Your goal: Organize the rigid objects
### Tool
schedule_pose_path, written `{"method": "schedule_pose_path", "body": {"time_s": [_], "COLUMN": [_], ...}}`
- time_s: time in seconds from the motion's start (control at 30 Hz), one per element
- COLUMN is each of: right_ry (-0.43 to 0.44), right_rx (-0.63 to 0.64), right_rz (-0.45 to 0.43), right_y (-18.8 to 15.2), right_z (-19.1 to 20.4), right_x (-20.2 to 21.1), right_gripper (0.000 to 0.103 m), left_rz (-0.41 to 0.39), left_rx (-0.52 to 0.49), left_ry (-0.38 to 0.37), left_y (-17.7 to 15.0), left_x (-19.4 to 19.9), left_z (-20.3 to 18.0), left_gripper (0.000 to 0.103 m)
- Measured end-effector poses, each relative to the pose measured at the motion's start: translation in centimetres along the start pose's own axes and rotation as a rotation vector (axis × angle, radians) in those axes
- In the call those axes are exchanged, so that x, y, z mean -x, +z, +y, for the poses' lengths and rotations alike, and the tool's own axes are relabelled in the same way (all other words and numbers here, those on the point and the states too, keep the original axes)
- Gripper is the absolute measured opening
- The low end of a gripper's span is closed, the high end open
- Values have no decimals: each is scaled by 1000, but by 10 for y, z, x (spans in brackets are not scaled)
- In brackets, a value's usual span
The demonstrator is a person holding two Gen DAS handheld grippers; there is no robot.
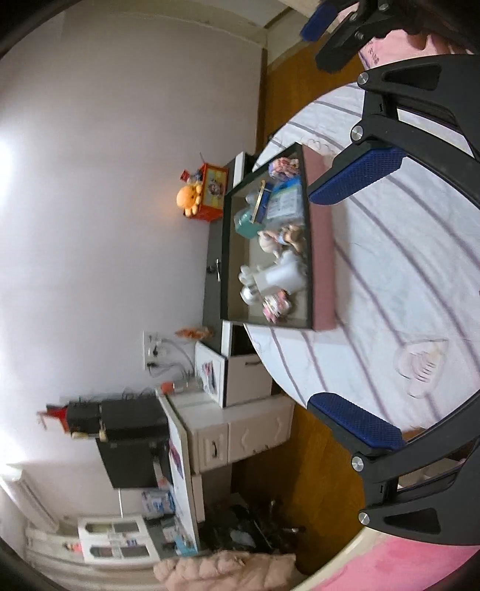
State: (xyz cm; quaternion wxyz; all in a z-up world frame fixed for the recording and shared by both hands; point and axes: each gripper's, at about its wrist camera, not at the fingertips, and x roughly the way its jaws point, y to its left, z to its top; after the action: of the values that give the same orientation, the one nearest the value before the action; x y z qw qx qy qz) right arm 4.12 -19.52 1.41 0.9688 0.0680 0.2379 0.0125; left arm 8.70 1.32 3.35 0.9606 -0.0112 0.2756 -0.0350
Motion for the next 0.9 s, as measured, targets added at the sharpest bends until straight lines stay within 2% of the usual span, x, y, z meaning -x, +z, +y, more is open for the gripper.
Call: {"method": "schedule_pose_path", "body": {"time_s": [0.07,0.17,0.37,0.63,0.9], "right_ry": [-33,-52,-37,-11,-16], "right_rx": [-27,-2,15,8,21], "right_rz": [-8,-13,-46,-7,-11], "right_y": [-14,-27,-26,-40,-42], "right_z": [-5,-5,3,8,13], "right_x": [14,32,48,39,42], "right_gripper": [103,103,103,103,103], "left_rz": [-8,-20,-19,-24,-10], "left_rx": [11,9,-6,20,13], "left_ry": [17,19,12,27,10], "left_y": [-12,-29,-53,-56,-58], "left_x": [15,34,59,66,60], "left_z": [0,-1,1,10,12], "left_gripper": [103,103,103,103,103]}}
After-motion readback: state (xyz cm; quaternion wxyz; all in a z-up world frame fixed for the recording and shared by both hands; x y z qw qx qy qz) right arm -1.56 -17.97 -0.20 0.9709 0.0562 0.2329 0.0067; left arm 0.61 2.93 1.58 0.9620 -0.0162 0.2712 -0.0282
